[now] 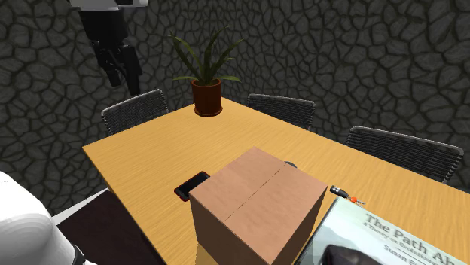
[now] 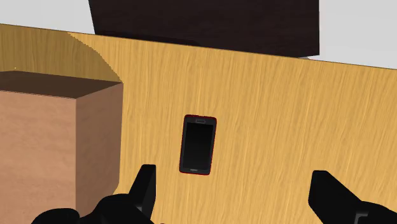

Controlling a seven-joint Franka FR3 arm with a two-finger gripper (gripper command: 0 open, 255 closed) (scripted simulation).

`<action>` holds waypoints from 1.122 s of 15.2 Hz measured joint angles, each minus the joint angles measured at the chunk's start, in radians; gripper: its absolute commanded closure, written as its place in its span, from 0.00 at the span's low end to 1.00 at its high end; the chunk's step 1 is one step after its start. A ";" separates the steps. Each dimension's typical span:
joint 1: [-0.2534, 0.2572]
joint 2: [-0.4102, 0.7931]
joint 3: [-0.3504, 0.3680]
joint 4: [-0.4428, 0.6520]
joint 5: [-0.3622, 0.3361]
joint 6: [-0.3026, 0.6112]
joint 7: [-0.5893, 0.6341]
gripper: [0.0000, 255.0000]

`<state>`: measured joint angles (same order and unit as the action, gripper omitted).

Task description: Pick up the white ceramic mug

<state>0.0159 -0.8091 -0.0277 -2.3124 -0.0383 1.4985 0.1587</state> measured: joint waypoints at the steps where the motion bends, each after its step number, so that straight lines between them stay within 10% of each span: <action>1: 0.000 0.000 0.000 0.000 0.000 0.000 0.000 0.00; 17: -0.032 0.419 -0.226 0.036 -0.096 0.336 -0.273 0.00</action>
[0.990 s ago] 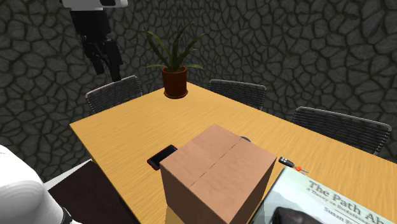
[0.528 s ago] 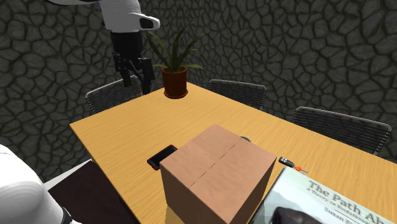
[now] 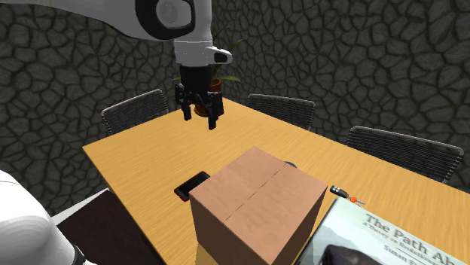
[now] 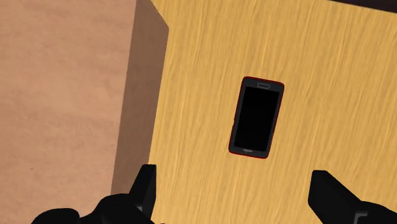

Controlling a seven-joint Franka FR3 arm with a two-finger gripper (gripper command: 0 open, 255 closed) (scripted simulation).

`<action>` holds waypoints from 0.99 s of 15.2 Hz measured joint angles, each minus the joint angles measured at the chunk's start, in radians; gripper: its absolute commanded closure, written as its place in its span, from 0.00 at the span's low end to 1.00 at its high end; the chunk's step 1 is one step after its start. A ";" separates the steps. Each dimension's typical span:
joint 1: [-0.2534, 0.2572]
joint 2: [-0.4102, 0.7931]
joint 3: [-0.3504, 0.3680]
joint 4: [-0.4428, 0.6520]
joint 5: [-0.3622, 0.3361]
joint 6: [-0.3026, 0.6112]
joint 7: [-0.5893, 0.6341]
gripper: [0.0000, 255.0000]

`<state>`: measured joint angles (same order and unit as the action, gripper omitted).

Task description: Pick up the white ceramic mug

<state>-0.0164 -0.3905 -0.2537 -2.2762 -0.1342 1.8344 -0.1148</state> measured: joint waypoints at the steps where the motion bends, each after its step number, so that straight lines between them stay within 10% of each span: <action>1: -0.001 0.036 -0.013 0.013 0.001 0.021 -0.019 0.00; 15: -0.049 0.563 -0.111 0.332 0.131 0.206 -0.302 0.00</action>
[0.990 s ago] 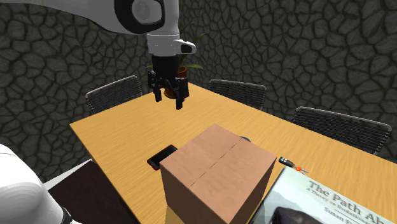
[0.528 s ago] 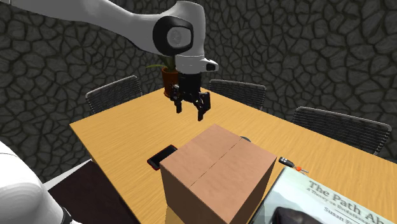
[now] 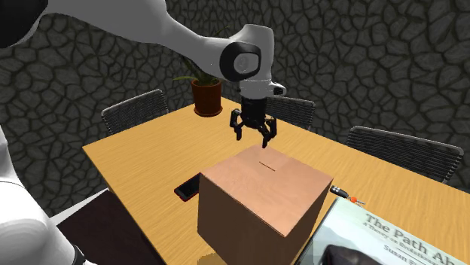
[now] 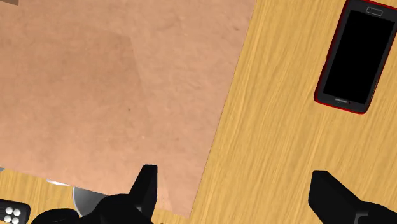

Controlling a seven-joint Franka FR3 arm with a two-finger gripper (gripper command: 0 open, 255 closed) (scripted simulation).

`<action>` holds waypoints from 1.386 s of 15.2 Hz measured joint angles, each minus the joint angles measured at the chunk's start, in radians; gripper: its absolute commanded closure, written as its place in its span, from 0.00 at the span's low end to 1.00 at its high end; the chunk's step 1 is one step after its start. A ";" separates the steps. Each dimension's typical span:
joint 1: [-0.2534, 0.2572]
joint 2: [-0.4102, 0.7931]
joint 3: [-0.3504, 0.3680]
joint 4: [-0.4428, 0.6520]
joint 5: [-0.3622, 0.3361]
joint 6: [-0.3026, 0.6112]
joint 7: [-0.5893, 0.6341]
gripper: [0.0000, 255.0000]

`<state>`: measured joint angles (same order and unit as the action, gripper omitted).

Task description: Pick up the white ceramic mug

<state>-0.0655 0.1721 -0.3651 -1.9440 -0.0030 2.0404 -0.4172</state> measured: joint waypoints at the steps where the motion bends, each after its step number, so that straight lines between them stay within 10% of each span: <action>1: -0.008 0.037 0.002 0.038 0.014 0.008 -0.018 0.00; 5: -0.053 0.214 0.008 0.163 0.060 0.191 -0.079 0.00; 10: -0.127 0.433 0.027 0.375 0.099 -0.019 -0.139 0.00; 18: -0.143 0.516 0.042 0.393 0.118 0.034 -0.148 0.00; 19: -0.144 0.519 0.042 0.395 0.119 0.036 -0.148 1.00; 21: -0.144 0.524 0.044 0.399 0.120 0.037 -0.147 1.00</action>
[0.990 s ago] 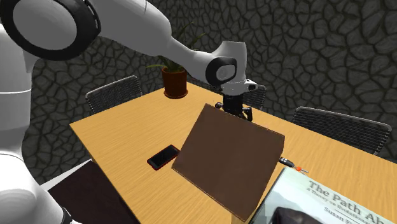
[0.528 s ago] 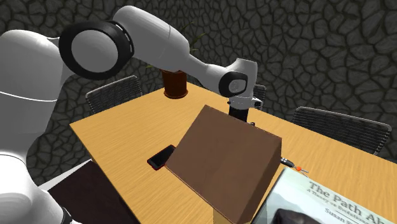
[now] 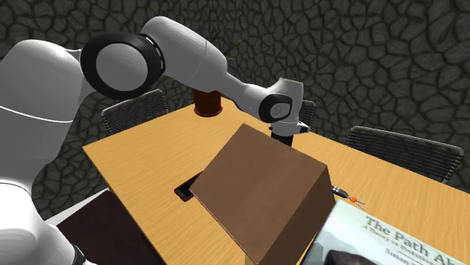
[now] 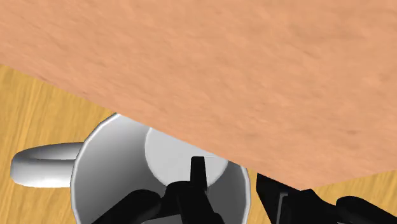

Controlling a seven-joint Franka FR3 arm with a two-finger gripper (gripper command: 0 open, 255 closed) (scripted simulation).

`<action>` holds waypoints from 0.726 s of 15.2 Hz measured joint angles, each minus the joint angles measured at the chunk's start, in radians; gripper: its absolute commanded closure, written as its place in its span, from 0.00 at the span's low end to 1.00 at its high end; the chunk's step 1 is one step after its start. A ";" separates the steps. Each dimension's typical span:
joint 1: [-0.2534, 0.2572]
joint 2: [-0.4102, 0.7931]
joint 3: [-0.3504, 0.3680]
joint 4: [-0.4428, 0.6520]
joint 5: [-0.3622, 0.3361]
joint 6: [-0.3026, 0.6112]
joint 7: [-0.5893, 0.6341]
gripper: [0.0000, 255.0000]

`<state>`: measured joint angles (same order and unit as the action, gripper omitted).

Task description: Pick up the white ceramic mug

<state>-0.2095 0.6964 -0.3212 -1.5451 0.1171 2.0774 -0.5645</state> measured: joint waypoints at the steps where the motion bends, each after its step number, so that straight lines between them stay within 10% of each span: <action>1: -0.001 0.002 0.000 0.001 0.000 -0.001 0.000 1.00; 11: 0.002 -0.015 -0.004 0.001 -0.004 -0.019 0.001 1.00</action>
<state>-0.2075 0.6816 -0.3249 -1.5439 0.1128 2.0588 -0.5635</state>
